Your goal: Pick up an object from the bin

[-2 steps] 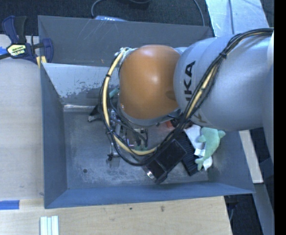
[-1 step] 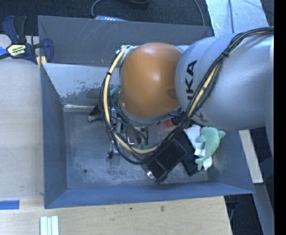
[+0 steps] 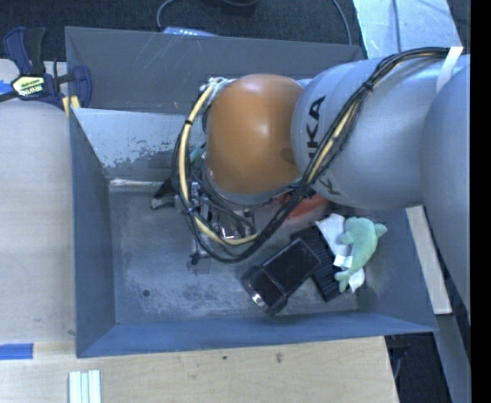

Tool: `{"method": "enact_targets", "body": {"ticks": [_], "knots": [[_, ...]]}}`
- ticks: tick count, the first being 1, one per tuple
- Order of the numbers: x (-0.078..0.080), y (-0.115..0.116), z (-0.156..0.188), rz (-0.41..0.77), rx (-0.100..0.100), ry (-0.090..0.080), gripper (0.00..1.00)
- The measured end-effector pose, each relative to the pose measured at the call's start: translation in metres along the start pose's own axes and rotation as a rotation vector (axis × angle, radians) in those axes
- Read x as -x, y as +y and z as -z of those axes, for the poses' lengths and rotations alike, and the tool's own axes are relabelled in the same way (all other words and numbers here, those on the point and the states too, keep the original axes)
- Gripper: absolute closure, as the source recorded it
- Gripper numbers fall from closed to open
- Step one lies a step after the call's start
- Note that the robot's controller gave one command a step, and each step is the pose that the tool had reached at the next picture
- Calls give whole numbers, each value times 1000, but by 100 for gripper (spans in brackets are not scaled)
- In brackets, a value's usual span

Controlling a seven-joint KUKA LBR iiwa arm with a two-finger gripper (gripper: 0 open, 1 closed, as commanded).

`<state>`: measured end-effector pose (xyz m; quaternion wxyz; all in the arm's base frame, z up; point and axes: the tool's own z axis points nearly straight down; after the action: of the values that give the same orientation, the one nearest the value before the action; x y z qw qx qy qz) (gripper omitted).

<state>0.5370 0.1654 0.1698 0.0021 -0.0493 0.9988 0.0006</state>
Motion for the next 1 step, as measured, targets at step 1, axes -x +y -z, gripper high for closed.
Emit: {"method": "enact_targets", "body": {"ticks": [1], "knots": [[43, -32, -56, -98, 1, -4, 0]]}}
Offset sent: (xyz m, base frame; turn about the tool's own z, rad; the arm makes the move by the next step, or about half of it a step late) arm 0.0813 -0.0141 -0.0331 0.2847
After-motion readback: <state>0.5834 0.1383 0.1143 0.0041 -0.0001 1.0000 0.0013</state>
